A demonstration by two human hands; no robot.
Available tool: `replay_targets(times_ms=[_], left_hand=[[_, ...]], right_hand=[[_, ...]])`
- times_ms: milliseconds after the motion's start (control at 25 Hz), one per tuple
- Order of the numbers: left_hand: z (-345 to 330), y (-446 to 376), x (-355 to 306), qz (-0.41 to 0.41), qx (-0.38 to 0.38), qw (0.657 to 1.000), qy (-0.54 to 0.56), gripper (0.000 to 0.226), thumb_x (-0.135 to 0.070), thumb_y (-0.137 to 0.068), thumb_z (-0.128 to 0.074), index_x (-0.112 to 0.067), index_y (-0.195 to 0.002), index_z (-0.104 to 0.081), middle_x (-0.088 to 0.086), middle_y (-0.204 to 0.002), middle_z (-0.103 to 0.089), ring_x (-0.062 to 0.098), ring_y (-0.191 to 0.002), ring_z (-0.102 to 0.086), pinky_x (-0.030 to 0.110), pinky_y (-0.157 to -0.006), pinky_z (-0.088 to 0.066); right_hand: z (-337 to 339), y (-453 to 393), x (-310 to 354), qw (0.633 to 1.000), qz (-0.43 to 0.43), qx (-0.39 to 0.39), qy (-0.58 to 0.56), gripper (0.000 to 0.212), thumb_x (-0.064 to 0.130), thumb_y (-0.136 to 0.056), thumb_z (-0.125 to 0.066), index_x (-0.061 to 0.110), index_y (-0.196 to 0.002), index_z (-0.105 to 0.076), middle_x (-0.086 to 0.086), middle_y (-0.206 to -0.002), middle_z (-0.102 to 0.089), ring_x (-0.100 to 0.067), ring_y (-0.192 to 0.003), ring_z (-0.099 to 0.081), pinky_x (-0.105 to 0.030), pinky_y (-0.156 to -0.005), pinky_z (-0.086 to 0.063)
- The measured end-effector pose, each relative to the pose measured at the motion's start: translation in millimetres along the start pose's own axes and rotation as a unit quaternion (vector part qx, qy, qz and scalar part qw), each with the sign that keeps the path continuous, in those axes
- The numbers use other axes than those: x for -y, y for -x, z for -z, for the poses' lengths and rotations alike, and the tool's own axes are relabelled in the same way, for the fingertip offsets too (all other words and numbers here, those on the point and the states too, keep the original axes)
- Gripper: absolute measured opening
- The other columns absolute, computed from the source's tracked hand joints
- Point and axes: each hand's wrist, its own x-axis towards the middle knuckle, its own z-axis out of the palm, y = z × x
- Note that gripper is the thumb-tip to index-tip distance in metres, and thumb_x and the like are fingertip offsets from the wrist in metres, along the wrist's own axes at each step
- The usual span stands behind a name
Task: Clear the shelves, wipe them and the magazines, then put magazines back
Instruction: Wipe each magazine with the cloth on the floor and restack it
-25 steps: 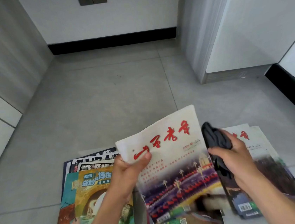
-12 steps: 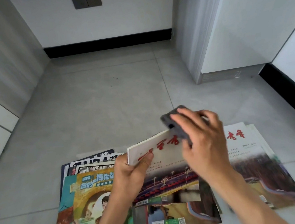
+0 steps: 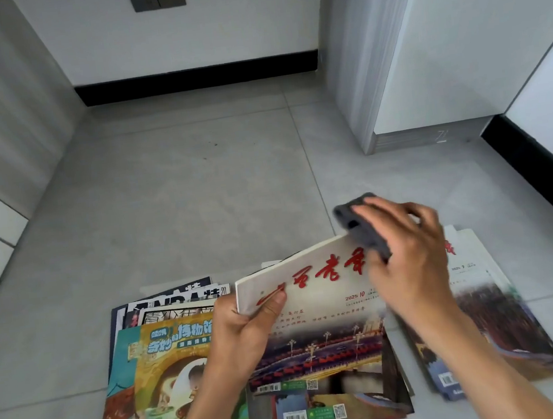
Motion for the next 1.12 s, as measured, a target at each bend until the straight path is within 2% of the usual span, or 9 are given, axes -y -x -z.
replay_targets(times_ms=[80,200,360,560,640,760,840,960,1120], left_hand=[[1.4,-0.3,1.4,0.027,-0.03,0.999,0.035,0.014,-0.017,-0.074,-0.072,-0.023,-0.086,-0.077,0.002,-0.094,-0.077,0.022,-0.091,-0.072,0.039,-0.066,-0.061],[1.0,-3.3,7.0,0.055,-0.091,0.985,0.137,0.035,-0.014,-0.069,-0.073,-0.007,-0.102,-0.069,0.008,-0.099,-0.076,0.024,-0.095,-0.072,0.046,-0.078,-0.059],[-5.0,2.6,18.8,0.134,-0.062,0.972,0.185,0.047,-0.01,-0.069,-0.072,-0.003,-0.114,-0.062,0.012,-0.103,-0.074,0.025,-0.095,-0.072,0.046,-0.08,-0.058],[36.4,-4.9,8.1,0.169,0.07,0.971,0.154,0.047,-0.01,-0.056,-0.093,-0.002,-0.097,-0.072,0.017,-0.098,-0.074,0.029,-0.09,-0.072,0.031,-0.067,-0.06],[51.2,-12.2,-7.4,0.172,0.174,0.968,0.055,0.043,-0.019,-0.052,-0.09,-0.005,-0.091,-0.078,0.016,-0.098,-0.075,0.028,-0.089,-0.072,0.027,-0.07,-0.058],[32.1,-17.0,-22.7,0.177,0.273,0.935,-0.142,0.027,-0.021,-0.077,-0.082,-0.016,-0.102,-0.075,0.004,-0.101,-0.076,0.021,-0.094,-0.073,0.032,-0.081,-0.058],[3.5,-13.7,-20.1,0.15,0.22,0.942,-0.203,0.016,-0.026,-0.083,-0.078,-0.021,-0.097,-0.074,-0.005,-0.092,-0.077,0.012,-0.085,-0.074,0.033,-0.077,-0.06],[-27.4,-3.0,-11.6,0.087,0.132,0.964,-0.211,0.005,-0.023,-0.088,-0.073,-0.025,-0.083,-0.072,-0.011,-0.076,-0.075,0.005,-0.068,-0.071,0.023,-0.059,-0.058],[-28.2,-0.8,-5.6,0.074,0.102,0.979,-0.16,0.011,-0.016,-0.087,-0.073,-0.016,-0.076,-0.073,0.001,-0.072,-0.074,0.016,-0.062,-0.067,0.03,-0.056,-0.053]], right_hand=[[1.4,1.0,-19.4,0.976,-0.141,-0.007,-0.164,0.061,-0.001,-0.078,-0.056,0.031,-0.13,-0.062,0.009,-0.129,-0.065,-0.023,-0.115,-0.057,-0.048,-0.093,-0.052],[3.6,11.0,-8.0,0.869,-0.283,0.013,-0.406,0.054,-0.007,-0.088,-0.06,0.037,-0.121,-0.062,0.019,-0.11,-0.071,-0.004,-0.105,-0.064,-0.031,-0.09,-0.051],[8.2,10.9,-10.9,0.861,-0.286,0.161,-0.389,0.042,0.003,-0.089,-0.069,0.034,-0.116,-0.064,0.014,-0.105,-0.074,-0.004,-0.1,-0.067,-0.035,-0.092,-0.053],[34.1,-4.7,-23.5,0.868,-0.227,0.249,-0.365,0.04,0.002,-0.084,-0.074,0.029,-0.113,-0.067,0.008,-0.105,-0.076,-0.01,-0.101,-0.071,-0.041,-0.094,-0.055],[43.3,-10.6,-29.0,0.858,-0.219,0.274,-0.376,0.041,0.002,-0.083,-0.075,0.03,-0.113,-0.07,0.005,-0.106,-0.076,-0.014,-0.102,-0.071,-0.047,-0.097,-0.053],[49.1,-17.8,-26.4,0.851,-0.184,0.364,-0.331,0.042,0.008,-0.084,-0.077,0.041,-0.109,-0.07,0.01,-0.107,-0.075,-0.009,-0.101,-0.07,-0.046,-0.096,-0.053],[43.6,-15.8,-17.7,0.863,-0.128,0.406,-0.272,0.045,0.012,-0.087,-0.076,0.048,-0.111,-0.066,0.022,-0.11,-0.071,0.001,-0.105,-0.065,-0.035,-0.098,-0.052],[32.8,-6.4,8.3,0.929,-0.02,0.328,-0.169,0.054,0.016,-0.089,-0.068,0.05,-0.129,-0.053,0.032,-0.121,-0.059,0.004,-0.113,-0.057,-0.017,-0.095,-0.048],[22.4,4.7,32.4,0.959,0.095,0.232,-0.132,0.059,0.022,-0.079,-0.049,0.032,-0.137,-0.052,0.017,-0.132,-0.057,-0.009,-0.116,-0.057,-0.027,-0.097,-0.048]])
